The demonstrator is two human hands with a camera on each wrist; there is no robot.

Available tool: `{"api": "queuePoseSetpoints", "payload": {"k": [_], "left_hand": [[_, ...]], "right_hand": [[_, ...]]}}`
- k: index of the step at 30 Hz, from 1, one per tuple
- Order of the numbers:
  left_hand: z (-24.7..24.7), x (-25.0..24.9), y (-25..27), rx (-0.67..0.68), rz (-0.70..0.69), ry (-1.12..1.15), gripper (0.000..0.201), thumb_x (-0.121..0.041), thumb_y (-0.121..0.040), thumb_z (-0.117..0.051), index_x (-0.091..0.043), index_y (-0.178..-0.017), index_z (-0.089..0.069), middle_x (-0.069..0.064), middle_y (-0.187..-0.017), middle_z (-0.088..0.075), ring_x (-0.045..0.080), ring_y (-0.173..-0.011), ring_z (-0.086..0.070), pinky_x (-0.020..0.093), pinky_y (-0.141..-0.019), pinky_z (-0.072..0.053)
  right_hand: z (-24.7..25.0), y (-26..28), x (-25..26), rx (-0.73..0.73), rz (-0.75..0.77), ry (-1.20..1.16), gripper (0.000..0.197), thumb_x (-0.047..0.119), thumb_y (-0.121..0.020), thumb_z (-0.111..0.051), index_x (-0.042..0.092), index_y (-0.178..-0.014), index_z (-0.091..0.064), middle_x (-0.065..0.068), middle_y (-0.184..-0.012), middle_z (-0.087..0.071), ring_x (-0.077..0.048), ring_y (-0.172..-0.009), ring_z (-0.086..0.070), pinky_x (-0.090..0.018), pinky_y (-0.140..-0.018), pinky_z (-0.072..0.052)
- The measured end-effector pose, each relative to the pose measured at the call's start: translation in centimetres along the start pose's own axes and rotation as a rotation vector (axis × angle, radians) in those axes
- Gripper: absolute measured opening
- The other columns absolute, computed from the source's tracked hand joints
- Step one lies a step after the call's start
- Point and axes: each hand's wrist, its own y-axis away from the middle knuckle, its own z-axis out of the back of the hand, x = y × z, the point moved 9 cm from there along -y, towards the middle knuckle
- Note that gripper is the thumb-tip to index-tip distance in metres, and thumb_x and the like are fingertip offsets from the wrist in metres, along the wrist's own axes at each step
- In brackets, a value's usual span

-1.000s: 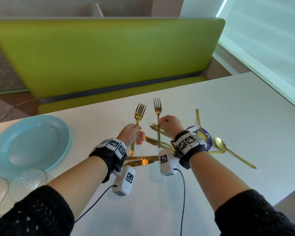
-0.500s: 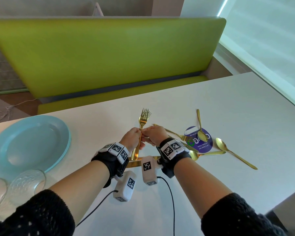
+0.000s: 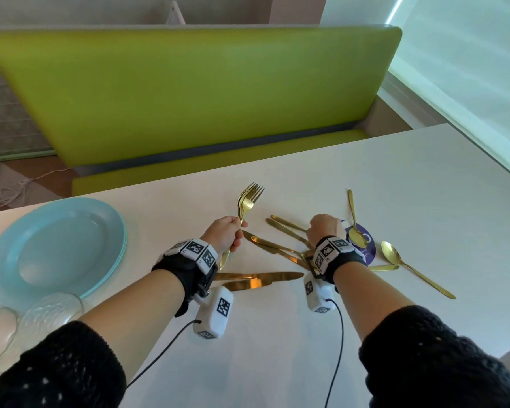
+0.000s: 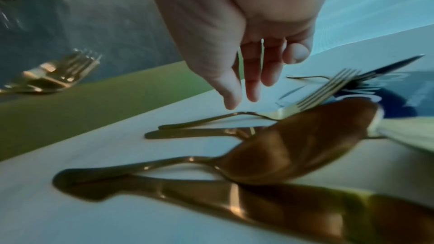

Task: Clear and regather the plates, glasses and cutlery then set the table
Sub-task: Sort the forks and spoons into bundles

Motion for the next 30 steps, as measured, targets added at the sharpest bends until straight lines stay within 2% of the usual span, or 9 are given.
{"api": "queuePoseSetpoints", "payload": {"k": [5, 12, 17, 21, 23, 25, 27, 29, 30], "left_hand": [[0.2, -0.1, -0.2, -0.009, 0.022, -0.001, 0.028, -0.017, -0.100, -0.033, -0.014, -0.082, -0.053, 0.002, -0.068, -0.046, 0.012, -0.056, -0.042, 0.022, -0.051, -0.034], [0.8, -0.7, -0.7, -0.038, -0.022, -0.082, 0.026, -0.017, -0.100, -0.034, -0.016, -0.086, -0.055, 0.002, -0.070, -0.047, 0.011, -0.059, -0.043, 0.022, -0.052, -0.037], [1.9, -2.3, -1.3, -0.153, -0.100, -0.311, 0.022, -0.019, -0.100, -0.034, -0.014, -0.095, -0.055, 0.003, -0.084, -0.054, 0.017, -0.075, -0.051, 0.030, -0.071, -0.043], [1.7, -3.3, -1.2, -0.167, -0.120, -0.423, 0.024, -0.020, -0.099, -0.035, -0.014, -0.093, -0.057, 0.002, -0.094, -0.060, 0.019, -0.088, -0.055, 0.030, -0.081, -0.046], [1.1, -3.1, -1.0, -0.141, -0.101, -0.434, 0.024, -0.018, -0.098, -0.035, -0.012, -0.092, -0.057, 0.002, -0.090, -0.061, 0.019, -0.087, -0.057, 0.030, -0.083, -0.048], [-0.1, -2.7, -0.7, -0.057, -0.080, -0.413, 0.025, -0.011, -0.097, -0.035, -0.006, -0.095, -0.059, 0.003, -0.083, -0.059, 0.021, -0.079, -0.057, 0.023, -0.073, -0.050], [-1.8, -2.1, 0.1, 0.065, -0.039, -0.497, 0.025, -0.010, -0.098, -0.036, -0.001, -0.091, -0.058, 0.006, -0.082, -0.054, 0.019, -0.069, -0.053, 0.020, -0.059, -0.042], [-3.1, -1.4, 0.7, 0.167, 0.001, -0.487, 0.032, -0.018, -0.100, -0.033, -0.008, -0.075, -0.051, 0.008, -0.076, -0.053, 0.015, -0.059, -0.046, 0.020, -0.053, -0.036], [-3.7, -1.1, 1.0, 0.211, 0.019, -0.450, 0.034, -0.020, -0.100, -0.031, -0.010, -0.072, -0.048, 0.007, -0.072, -0.051, 0.014, -0.056, -0.043, 0.020, -0.052, -0.034]], "right_hand": [[-0.8, -0.4, -0.2, -0.036, 0.042, 0.126, 0.031, 0.017, -0.095, -0.041, 0.012, -0.118, -0.063, -0.010, -0.120, -0.063, -0.026, -0.118, -0.051, -0.037, -0.093, -0.044], [0.3, -0.4, 1.6, -0.141, 0.212, 0.174, 0.031, 0.009, -0.094, -0.041, 0.012, -0.109, -0.067, -0.006, -0.111, -0.064, -0.025, -0.112, -0.046, -0.036, -0.092, -0.041], [3.0, 1.9, 6.1, -0.304, 0.508, 0.225, 0.025, 0.011, -0.094, -0.046, 0.012, -0.105, -0.069, -0.005, -0.107, -0.061, -0.025, -0.104, -0.046, -0.034, -0.089, -0.039], [3.0, 4.9, 10.3, -0.316, 0.783, 0.278, 0.024, 0.014, -0.093, -0.050, 0.012, -0.103, -0.071, -0.007, -0.102, -0.061, -0.027, -0.101, -0.048, -0.035, -0.082, -0.036], [2.8, 7.1, 12.1, -0.339, 0.899, 0.354, 0.017, 0.011, -0.084, -0.060, 0.015, -0.088, -0.076, -0.007, -0.092, -0.064, -0.027, -0.092, -0.054, -0.034, -0.073, -0.040], [2.6, 8.3, 13.0, -0.326, 0.939, 0.421, 0.008, 0.016, -0.061, -0.079, 0.023, -0.059, -0.075, -0.001, -0.073, -0.065, -0.022, -0.073, -0.060, -0.027, -0.060, -0.044], [1.9, 8.6, 13.4, -0.293, 0.972, 0.467, 0.018, 0.025, -0.045, -0.087, 0.028, -0.048, -0.070, 0.005, -0.060, -0.060, -0.018, -0.062, -0.059, -0.022, -0.053, -0.043], [2.4, 9.2, 13.9, -0.374, 1.009, 0.475, 0.013, 0.028, -0.053, -0.085, 0.031, -0.055, -0.073, 0.007, -0.064, -0.060, -0.016, -0.066, -0.058, -0.023, -0.054, -0.041], [2.5, 9.6, 13.9, -0.342, 1.023, 0.468, 0.005, 0.027, -0.066, -0.079, 0.031, -0.068, -0.076, 0.005, -0.074, -0.063, -0.018, -0.077, -0.058, -0.026, -0.060, -0.041]]}}
